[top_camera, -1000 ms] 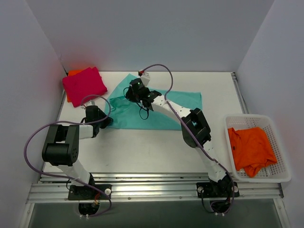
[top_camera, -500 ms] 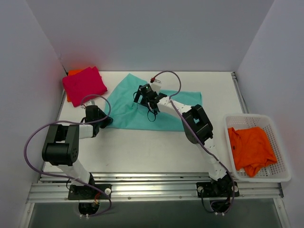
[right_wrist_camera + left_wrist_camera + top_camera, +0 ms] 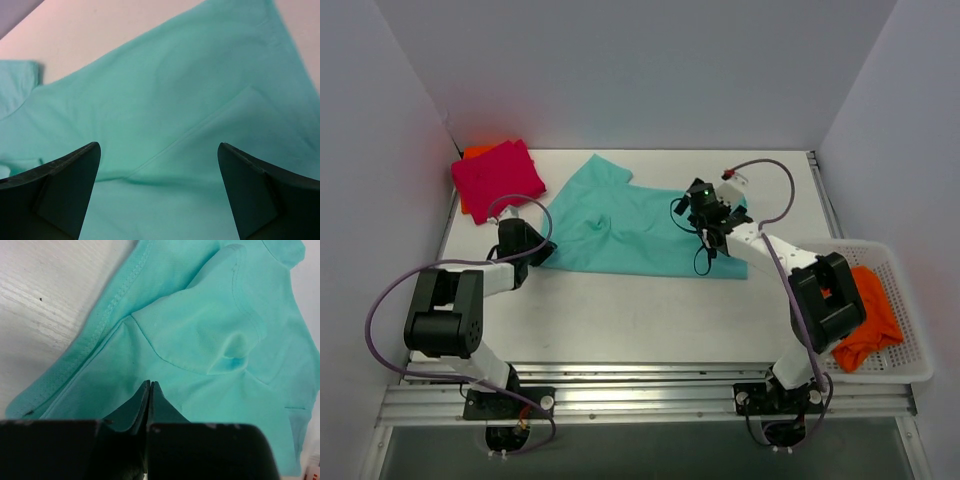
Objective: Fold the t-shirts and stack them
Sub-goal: Fold the flattened tshirt in 1/3 of the way
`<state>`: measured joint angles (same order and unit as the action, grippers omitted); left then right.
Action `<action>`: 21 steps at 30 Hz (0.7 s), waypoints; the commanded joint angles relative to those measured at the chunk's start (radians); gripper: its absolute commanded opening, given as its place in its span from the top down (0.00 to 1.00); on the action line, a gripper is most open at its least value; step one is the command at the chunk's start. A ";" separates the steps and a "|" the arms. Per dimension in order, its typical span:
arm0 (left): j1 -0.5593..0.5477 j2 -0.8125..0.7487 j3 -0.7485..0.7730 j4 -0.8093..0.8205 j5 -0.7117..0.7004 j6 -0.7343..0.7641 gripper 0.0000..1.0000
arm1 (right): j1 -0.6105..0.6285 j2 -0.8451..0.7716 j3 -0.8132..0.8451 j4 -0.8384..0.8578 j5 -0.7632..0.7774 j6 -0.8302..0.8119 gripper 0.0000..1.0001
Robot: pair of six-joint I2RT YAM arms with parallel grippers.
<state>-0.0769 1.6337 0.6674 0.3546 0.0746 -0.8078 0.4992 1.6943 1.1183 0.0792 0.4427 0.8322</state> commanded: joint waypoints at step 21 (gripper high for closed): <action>-0.027 0.051 0.003 0.073 0.014 0.007 0.98 | -0.212 0.179 -0.021 0.117 -0.039 -0.035 0.09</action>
<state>-0.1036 1.6680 0.6582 0.3702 0.0803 -0.8074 0.2878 1.8622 1.0607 0.1749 0.4026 0.8062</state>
